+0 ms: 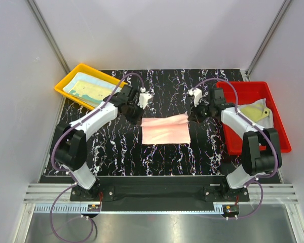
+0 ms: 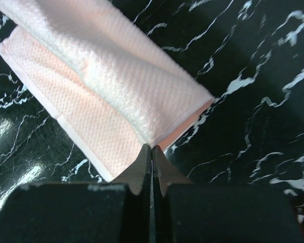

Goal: Fold and stack the towels
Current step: Fold the towel

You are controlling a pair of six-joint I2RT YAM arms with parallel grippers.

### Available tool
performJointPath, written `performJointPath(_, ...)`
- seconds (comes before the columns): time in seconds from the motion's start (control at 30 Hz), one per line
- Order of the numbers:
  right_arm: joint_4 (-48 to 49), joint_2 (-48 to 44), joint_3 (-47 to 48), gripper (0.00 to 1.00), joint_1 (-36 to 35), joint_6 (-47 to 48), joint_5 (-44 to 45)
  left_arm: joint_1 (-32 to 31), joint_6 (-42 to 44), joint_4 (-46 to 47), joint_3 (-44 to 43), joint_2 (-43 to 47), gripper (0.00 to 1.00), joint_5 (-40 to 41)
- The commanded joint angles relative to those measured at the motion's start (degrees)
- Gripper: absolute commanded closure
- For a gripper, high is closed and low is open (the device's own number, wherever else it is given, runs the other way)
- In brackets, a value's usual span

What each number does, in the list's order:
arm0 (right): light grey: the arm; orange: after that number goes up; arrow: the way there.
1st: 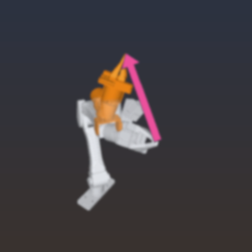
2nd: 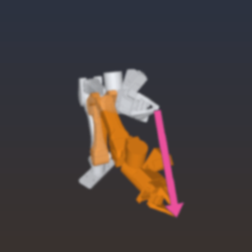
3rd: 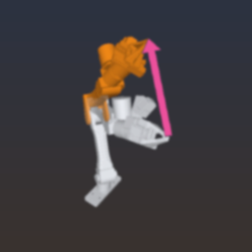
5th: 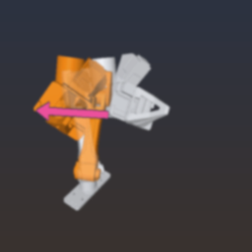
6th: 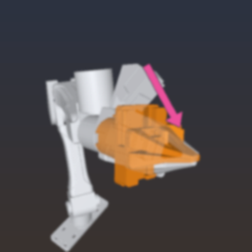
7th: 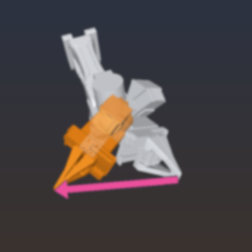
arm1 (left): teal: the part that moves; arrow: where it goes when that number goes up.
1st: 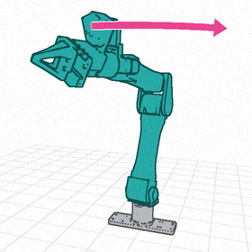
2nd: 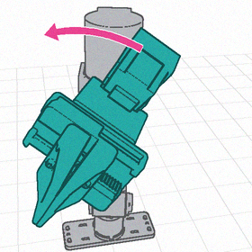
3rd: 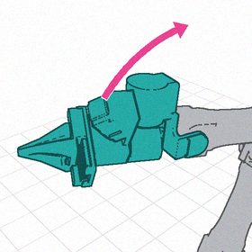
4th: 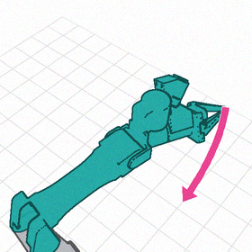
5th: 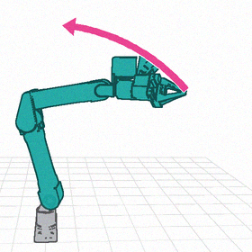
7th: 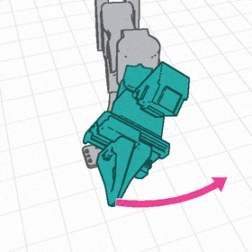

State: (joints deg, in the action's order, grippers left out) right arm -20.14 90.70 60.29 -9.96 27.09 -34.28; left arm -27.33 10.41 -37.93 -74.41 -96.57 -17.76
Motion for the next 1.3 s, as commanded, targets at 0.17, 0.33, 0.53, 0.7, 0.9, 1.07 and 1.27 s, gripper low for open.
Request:
performJointPath(0.17, 5.73, -3.24, -6.93, 1.00, -2.96, -7.58, 2.02, -1.85, -1.98, 3.74, 4.80, 4.64, 1.00, 0.97)
performJointPath(0.33, 5.29, -5.44, -8.17, 1.00, -3.75, -8.54, 3.69, -2.90, -2.50, 3.83, 6.73, 5.25, 1.00, 2.02)
performJointPath(0.53, 3.18, -8.60, -8.00, 1.00, -3.76, -9.33, 6.24, -2.81, -3.12, 2.87, 6.65, 7.36, 1.00, 2.38)
performJointPath(0.7, 2.74, -9.22, -10.19, 1.00, -3.67, -11.71, 7.74, -3.51, -4.70, 2.86, 8.67, 8.51, 1.00, 0.80)
performJointPath(0.9, 0.90, -9.57, -11.34, 1.00, -3.76, -15.04, 10.37, -5.53, -6.10, 3.91, 12.27, 7.02, 1.00, 0.88)
performJointPath(1.07, -5.07, -6.95, -7.92, 0.86, -3.84, -18.83, 8.10, -6.59, -6.55, 2.96, 12.72, 4.38, 1.00, 1.32)
performJointPath(1.27, -15.36, -4.21, -2.03, 0.75, -3.76, -18.21, 6.52, -6.77, -7.43, 2.51, 13.33, 6.66, 0.79, 2.89)
